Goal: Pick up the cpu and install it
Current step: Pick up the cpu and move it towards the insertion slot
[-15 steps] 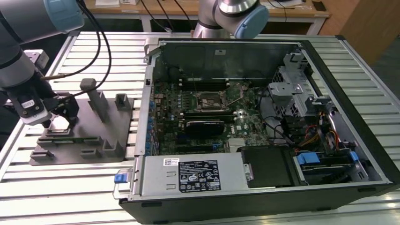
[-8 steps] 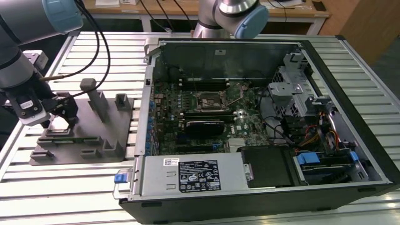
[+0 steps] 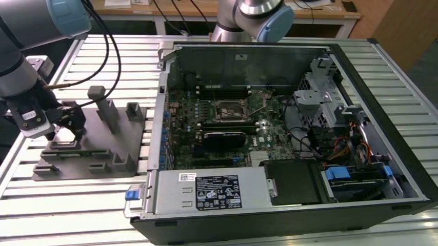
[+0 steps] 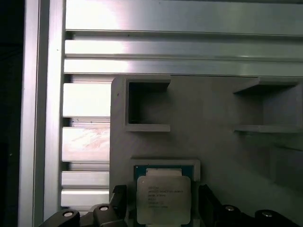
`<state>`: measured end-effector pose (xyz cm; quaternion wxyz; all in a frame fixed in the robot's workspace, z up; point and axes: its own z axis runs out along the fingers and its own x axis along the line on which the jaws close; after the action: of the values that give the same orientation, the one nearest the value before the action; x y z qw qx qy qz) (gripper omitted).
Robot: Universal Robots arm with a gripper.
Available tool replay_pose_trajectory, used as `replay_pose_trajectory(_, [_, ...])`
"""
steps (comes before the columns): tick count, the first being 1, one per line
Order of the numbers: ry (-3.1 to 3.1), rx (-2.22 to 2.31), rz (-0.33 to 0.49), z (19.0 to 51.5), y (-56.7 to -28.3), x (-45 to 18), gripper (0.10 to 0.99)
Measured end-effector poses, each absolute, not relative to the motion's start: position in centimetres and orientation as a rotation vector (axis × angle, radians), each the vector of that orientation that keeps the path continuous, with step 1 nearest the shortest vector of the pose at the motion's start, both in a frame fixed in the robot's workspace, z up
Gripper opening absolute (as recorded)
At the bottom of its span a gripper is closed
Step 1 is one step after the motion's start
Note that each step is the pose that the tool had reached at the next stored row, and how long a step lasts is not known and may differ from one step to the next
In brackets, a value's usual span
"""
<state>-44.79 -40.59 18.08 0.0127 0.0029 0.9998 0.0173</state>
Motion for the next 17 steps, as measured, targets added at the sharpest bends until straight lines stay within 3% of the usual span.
replay_pose_trajectory(17, [3.116, 0.013, 0.054, 18.02, -40.5, -44.71, 0.706])
